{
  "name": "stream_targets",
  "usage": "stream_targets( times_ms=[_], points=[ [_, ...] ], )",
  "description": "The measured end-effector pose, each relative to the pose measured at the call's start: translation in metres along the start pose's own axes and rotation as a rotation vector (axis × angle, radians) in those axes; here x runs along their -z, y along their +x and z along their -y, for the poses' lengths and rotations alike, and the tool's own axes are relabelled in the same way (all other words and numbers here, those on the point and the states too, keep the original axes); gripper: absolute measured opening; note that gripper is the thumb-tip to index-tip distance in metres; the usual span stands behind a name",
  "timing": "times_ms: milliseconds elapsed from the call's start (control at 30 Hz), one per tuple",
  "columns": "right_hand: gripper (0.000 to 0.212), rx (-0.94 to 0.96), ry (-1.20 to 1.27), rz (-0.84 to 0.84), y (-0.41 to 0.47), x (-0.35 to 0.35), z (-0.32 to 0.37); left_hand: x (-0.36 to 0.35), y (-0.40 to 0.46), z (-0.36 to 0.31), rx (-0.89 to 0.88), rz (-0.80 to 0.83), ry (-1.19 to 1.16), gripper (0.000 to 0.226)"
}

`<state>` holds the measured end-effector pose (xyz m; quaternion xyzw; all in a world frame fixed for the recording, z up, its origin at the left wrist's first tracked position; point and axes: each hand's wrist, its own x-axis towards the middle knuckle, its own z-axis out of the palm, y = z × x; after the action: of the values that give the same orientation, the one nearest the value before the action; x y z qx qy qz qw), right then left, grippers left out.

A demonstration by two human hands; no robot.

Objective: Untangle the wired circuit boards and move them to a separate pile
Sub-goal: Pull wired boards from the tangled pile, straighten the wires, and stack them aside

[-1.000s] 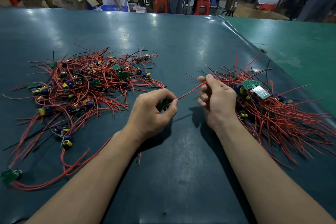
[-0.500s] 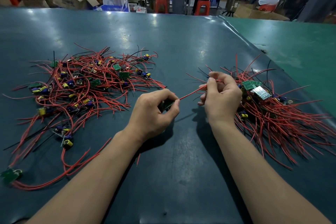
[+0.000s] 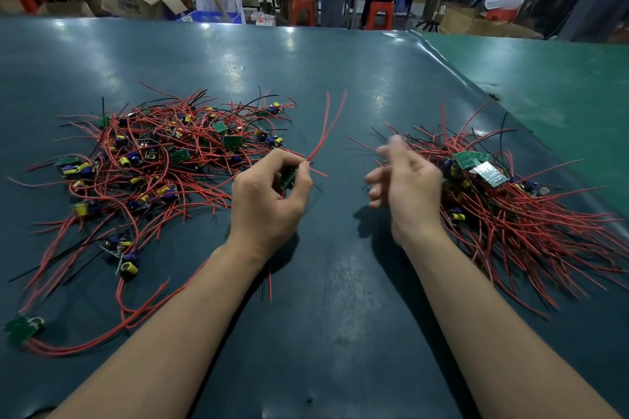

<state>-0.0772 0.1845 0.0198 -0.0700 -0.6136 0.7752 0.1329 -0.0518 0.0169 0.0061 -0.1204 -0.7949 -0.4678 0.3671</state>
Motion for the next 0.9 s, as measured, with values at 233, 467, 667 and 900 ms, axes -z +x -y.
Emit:
stream_targets(
  times_ms=[233,467,667,900],
  points=[
    [0.015,-0.094,-0.017,0.414,-0.017,-0.015,-0.008,0.000,-0.002,-0.003,-0.093,0.200,0.037,0.013],
    [0.018,0.052,0.004,0.123,-0.004,-0.008,-0.003,-0.002,-0.002,-0.009,-0.125,0.183,0.019,0.011],
    [0.025,0.165,0.038,-0.060,0.001,-0.002,-0.002,0.001,-0.003,-0.011,-0.200,0.119,0.000,0.007],
    [0.030,0.132,0.205,-0.297,0.011,0.011,0.008,-0.002,-0.003,-0.010,0.117,0.184,-0.316,0.015]
  ],
)
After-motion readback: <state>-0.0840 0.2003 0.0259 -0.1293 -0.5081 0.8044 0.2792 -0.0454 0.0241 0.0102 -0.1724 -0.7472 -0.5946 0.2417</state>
